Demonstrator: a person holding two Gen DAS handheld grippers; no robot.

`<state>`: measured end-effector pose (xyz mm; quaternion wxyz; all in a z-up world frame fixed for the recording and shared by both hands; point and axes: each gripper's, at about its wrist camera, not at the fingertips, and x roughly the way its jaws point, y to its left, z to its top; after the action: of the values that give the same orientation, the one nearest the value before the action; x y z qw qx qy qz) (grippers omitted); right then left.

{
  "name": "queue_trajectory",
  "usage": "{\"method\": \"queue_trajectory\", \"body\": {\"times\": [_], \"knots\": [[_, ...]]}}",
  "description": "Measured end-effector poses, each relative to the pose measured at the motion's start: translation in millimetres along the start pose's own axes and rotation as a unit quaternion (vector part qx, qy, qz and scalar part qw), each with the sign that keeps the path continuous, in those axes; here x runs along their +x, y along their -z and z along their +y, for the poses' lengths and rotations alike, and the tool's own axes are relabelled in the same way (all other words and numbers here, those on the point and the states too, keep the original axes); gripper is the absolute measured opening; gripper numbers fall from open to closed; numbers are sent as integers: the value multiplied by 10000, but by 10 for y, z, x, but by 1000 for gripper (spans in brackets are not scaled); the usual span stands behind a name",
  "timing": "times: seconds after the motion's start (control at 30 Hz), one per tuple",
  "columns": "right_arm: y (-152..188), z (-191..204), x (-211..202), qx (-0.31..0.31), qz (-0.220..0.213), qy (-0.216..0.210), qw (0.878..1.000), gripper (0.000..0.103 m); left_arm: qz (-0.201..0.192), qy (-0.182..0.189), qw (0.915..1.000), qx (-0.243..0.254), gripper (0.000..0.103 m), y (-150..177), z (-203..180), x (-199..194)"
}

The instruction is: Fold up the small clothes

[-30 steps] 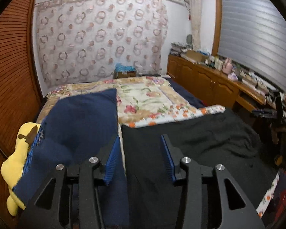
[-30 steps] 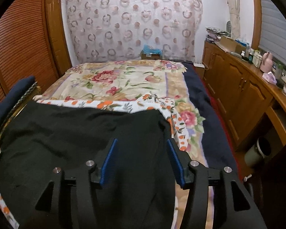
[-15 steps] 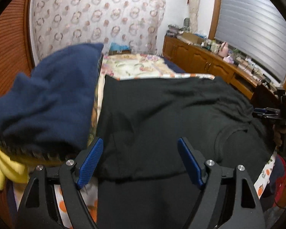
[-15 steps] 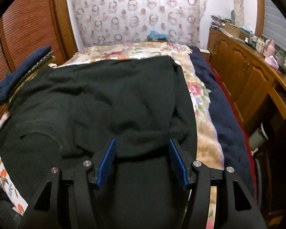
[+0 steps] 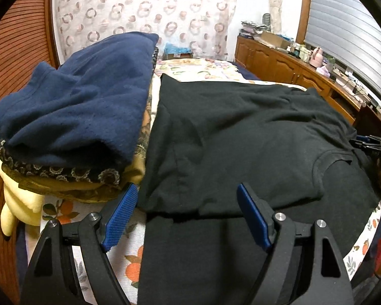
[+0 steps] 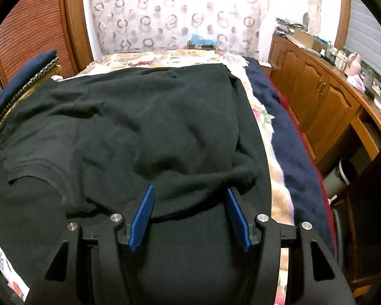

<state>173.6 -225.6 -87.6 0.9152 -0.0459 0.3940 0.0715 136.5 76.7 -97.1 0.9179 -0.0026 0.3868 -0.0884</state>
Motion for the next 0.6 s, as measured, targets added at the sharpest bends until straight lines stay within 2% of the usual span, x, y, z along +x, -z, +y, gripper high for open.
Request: {"method": "queue_trajectory", "body": {"times": [0.4, 0.43, 0.53, 0.6], "knots": [[179, -4, -14, -7, -48, 8, 10000, 62, 9, -243, 9995, 191, 81, 27, -78, 60], [177, -8, -14, -11, -47, 7, 10000, 62, 1, -268, 9994, 210, 79, 28, -88, 62], [179, -10, -14, -10, -44, 3, 10000, 62, -44, -333, 9990, 292, 62, 36, -111, 50], [182, -7, -16, -16, -44, 9, 10000, 62, 12, -323, 9991, 256, 55, 35, -93, 75]]}}
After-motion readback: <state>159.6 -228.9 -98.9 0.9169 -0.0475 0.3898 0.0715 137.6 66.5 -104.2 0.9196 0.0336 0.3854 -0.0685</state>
